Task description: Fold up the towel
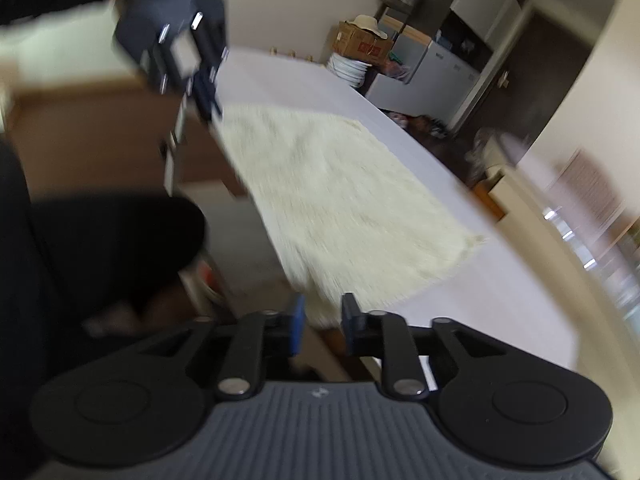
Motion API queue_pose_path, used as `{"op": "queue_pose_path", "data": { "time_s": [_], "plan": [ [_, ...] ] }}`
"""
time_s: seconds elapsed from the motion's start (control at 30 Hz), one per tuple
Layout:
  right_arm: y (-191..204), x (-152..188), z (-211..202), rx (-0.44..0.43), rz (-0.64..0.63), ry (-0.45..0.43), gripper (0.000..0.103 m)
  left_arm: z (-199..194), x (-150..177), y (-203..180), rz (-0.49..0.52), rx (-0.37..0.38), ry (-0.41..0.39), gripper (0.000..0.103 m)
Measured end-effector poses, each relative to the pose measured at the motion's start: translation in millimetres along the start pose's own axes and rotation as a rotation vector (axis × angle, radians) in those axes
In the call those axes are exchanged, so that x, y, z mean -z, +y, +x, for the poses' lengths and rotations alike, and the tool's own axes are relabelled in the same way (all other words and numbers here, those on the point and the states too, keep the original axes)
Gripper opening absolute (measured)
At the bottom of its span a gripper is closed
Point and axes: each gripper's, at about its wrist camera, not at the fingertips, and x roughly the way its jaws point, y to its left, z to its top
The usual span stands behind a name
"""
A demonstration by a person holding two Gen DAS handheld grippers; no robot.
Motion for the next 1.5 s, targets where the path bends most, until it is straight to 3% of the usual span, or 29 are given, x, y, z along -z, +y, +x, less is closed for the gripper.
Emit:
{"op": "queue_pose_path", "data": {
  "time_s": [0.03,0.2,0.33,0.4,0.57,0.73,0.8,1.2,1.4,1.5],
  "plan": [
    [7,2,2,0.029,-0.027,-0.003,0.043,0,0,0,-0.006,0.002,-0.002,0.004],
    [39,4,22,0.149,-0.109,-0.042,0.044,0,1,2,-0.032,0.011,-0.009,0.005],
    [58,5,40,0.228,-0.178,-0.063,0.05,-2,0,4,-0.053,0.014,-0.015,0.005],
    [65,4,51,0.274,-0.221,-0.079,0.049,-3,0,3,-0.06,0.012,-0.014,0.005],
    [63,9,51,0.321,-0.248,-0.097,0.036,-4,1,0,-0.056,0.002,-0.006,0.005],
    [54,16,34,0.312,-0.248,-0.093,0.022,-2,2,-3,-0.057,-0.001,-0.01,0.005],
    [53,16,28,0.31,-0.259,-0.087,0.008,-1,3,-4,-0.057,-0.003,-0.012,0.006],
    [38,0,17,0.252,-0.247,-0.087,0.007,-6,10,-5,-0.096,-0.027,-0.043,0.006],
    [-7,-42,18,0.187,-0.191,-0.136,0.007,-12,14,3,-0.239,-0.046,-0.075,0.006],
    [-34,-72,34,0.143,-0.228,-0.139,0.007,-13,17,4,-0.284,-0.046,-0.088,0.006]
  ]
}}
